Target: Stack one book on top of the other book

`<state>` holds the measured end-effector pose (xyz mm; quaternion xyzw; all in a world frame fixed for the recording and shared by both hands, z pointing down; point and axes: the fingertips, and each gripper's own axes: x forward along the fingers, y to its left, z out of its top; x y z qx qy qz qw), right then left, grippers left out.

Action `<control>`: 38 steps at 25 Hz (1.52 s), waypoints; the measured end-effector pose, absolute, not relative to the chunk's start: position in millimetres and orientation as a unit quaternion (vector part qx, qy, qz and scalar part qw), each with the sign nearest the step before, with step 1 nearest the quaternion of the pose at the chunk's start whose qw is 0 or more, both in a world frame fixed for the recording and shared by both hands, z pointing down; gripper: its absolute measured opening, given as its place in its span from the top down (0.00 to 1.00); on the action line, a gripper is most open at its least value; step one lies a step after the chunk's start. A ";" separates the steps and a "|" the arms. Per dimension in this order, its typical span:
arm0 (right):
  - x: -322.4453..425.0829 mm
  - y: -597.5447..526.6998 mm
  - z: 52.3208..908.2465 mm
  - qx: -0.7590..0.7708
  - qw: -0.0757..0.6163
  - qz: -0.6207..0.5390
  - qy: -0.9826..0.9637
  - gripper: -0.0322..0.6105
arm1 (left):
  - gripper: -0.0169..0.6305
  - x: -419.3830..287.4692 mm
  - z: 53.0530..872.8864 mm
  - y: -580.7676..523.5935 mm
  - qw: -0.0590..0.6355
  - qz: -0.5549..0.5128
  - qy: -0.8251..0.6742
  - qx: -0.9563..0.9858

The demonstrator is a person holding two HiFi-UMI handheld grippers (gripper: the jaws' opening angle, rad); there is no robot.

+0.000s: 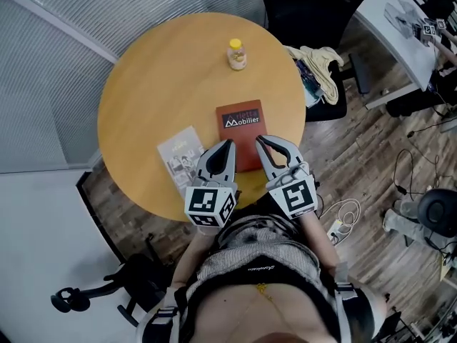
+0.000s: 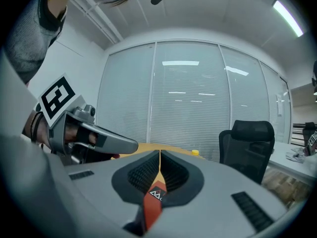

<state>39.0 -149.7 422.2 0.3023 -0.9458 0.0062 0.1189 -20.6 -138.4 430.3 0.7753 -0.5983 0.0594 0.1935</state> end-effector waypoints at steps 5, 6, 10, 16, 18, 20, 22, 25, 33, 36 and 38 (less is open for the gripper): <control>40.7 -149.9 445.0 0.317 0.138 0.022 -0.938 0.91 | 0.94 -24.0 455.8 -137.6 0.228 0.066 -0.585 0.775; 41.5 -149.8 450.3 0.319 0.143 0.025 -0.937 0.91 | 0.94 -24.5 460.9 -137.2 0.233 0.068 -0.584 0.775; 45.2 -149.5 471.7 0.324 0.163 0.040 -0.931 0.91 | 0.94 -27.0 479.4 -135.6 0.240 0.086 -0.582 0.772; 48.0 -149.1 509.4 0.327 0.200 0.051 -0.922 0.91 | 0.94 -31.1 514.8 -132.5 0.259 0.116 -0.576 0.767; 49.1 -149.2 521.1 0.327 0.214 0.054 -0.919 0.91 | 0.94 -32.8 527.0 -131.1 0.270 0.124 -0.574 0.762; 49.6 -148.3 531.6 0.325 0.227 0.057 -0.916 0.91 | 0.94 -34.7 538.4 -128.9 0.286 0.129 -0.573 0.757; 50.1 -146.9 542.1 0.322 0.239 0.061 -0.914 0.91 | 0.94 -36.2 549.9 -126.5 0.301 0.133 -0.571 0.752; 51.8 -146.0 558.8 0.318 0.257 0.073 -0.910 0.91 | 0.94 -37.8 566.5 -124.1 0.319 0.141 -0.568 0.745; 59.1 -142.4 593.9 0.315 0.291 0.101 -0.898 0.91 | 0.94 -37.7 599.3 -116.0 0.358 0.159 -0.553 0.736; 61.2 -140.4 602.7 0.311 0.303 0.106 -0.895 0.91 | 0.94 -37.2 607.3 -111.9 0.371 0.166 -0.547 0.732; 61.8 -140.5 605.2 0.308 0.309 0.106 -0.893 0.91 | 0.94 -36.8 610.8 -111.2 0.379 0.165 -0.545 0.729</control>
